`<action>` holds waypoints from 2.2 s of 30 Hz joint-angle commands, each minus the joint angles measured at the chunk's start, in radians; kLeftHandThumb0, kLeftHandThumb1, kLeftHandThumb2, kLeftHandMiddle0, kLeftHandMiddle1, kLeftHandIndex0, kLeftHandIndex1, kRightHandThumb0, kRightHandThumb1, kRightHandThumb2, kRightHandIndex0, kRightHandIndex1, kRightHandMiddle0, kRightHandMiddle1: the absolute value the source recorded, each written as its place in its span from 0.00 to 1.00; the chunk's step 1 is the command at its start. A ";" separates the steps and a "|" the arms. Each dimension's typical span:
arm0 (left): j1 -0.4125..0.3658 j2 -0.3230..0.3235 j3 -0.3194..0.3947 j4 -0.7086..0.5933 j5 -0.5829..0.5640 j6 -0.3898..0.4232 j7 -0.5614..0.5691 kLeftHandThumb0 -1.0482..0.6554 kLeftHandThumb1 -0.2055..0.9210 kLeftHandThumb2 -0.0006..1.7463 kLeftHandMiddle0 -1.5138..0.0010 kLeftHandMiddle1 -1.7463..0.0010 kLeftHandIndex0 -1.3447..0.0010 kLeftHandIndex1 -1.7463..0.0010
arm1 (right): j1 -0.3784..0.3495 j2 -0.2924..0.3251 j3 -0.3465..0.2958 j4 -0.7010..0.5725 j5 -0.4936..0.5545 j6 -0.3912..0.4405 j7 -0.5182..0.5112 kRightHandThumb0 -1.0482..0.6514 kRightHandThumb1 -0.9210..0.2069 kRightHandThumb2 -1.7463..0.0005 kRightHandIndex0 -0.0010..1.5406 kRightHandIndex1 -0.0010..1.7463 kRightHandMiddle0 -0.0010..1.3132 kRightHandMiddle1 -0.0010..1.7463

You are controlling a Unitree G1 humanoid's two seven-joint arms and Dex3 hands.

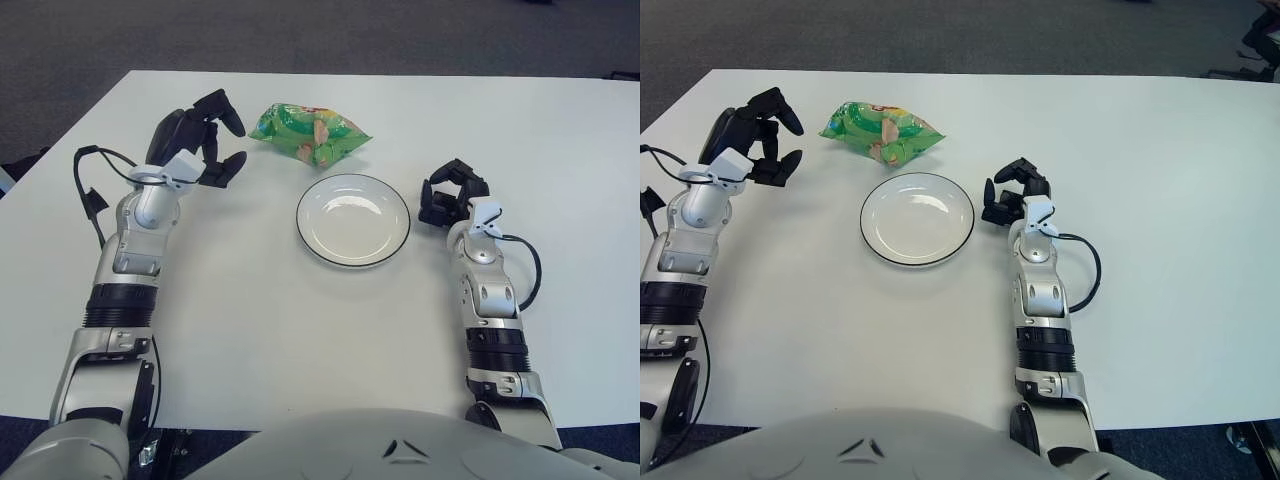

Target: Put the snack into the plate.

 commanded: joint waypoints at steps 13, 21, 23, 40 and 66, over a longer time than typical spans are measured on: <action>-0.144 0.122 -0.073 0.064 0.250 -0.035 0.117 0.35 0.53 0.70 0.31 0.00 0.59 0.00 | 0.081 0.012 -0.003 0.039 0.011 0.011 -0.009 0.32 0.59 0.20 0.83 1.00 0.51 1.00; -0.191 0.215 -0.152 0.107 0.342 -0.083 0.074 0.16 0.96 0.34 0.94 0.56 0.96 0.39 | 0.081 0.009 -0.003 0.044 0.015 0.002 -0.006 0.32 0.59 0.20 0.83 1.00 0.51 1.00; -0.204 0.231 -0.171 0.118 0.367 -0.096 0.078 0.13 0.98 0.32 0.97 0.68 0.98 0.46 | 0.080 0.008 -0.003 0.048 0.015 -0.001 -0.005 0.32 0.59 0.20 0.83 1.00 0.51 1.00; -0.346 0.250 -0.324 0.234 0.518 -0.169 0.116 0.00 1.00 0.21 1.00 1.00 1.00 0.89 | 0.080 -0.001 -0.005 0.069 0.020 -0.025 0.004 0.32 0.59 0.20 0.83 1.00 0.51 1.00; -0.535 0.107 -0.465 0.495 0.512 -0.238 0.163 0.04 1.00 0.16 0.95 0.98 1.00 0.68 | 0.098 -0.007 -0.005 0.080 0.024 -0.073 0.019 0.32 0.60 0.19 0.84 1.00 0.51 1.00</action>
